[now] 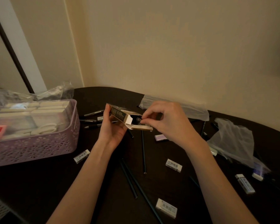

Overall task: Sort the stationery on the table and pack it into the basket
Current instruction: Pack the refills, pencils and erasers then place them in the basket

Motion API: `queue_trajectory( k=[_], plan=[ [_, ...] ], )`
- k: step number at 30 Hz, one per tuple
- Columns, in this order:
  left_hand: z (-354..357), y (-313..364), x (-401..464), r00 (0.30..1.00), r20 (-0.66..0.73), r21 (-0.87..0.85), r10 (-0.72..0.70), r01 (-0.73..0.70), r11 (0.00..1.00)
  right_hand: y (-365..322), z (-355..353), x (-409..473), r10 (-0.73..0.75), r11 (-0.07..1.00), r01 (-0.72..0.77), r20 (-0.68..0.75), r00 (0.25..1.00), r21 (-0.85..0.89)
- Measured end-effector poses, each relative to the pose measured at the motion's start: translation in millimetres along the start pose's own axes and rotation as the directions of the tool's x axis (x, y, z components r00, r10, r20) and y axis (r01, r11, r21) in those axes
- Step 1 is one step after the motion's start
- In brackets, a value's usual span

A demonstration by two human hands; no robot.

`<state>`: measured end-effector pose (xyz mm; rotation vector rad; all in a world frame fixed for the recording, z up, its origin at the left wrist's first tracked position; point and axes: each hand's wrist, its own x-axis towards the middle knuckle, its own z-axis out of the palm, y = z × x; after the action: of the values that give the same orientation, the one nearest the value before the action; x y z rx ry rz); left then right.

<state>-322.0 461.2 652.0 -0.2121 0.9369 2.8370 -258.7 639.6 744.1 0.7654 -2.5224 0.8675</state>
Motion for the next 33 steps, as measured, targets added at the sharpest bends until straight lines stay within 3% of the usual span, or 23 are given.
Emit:
queue_trajectory(
  k=[12,17,20,29,33],
  plan=[
    [4.5,0.1,-3.3,1.000,0.020,0.028,-0.020,0.019,0.999,2.3,-2.2,0.7,0.059,0.998,-0.058,0.076,0.995,-0.011],
    [2.6,0.2,-1.0,0.999,-0.014,0.037,-0.032,0.032,0.999,3.0,-10.5,-0.7,0.107,0.983,-0.130,0.173,0.979,0.130],
    [2.3,-0.9,0.2,0.998,-0.044,0.048,-0.033,0.035,0.998,1.8,-8.8,-0.6,0.119,0.981,-0.148,0.213,0.970,0.126],
    [5.8,-0.6,-3.8,0.999,0.002,0.081,-0.035,0.035,0.996,4.1,0.4,1.4,0.211,0.973,-0.216,0.067,0.975,0.078],
    [6.1,-1.4,-3.2,0.998,0.034,0.129,-0.047,0.043,0.991,8.7,5.5,2.1,0.249,0.967,-0.251,0.073,0.966,0.029]
  ],
)
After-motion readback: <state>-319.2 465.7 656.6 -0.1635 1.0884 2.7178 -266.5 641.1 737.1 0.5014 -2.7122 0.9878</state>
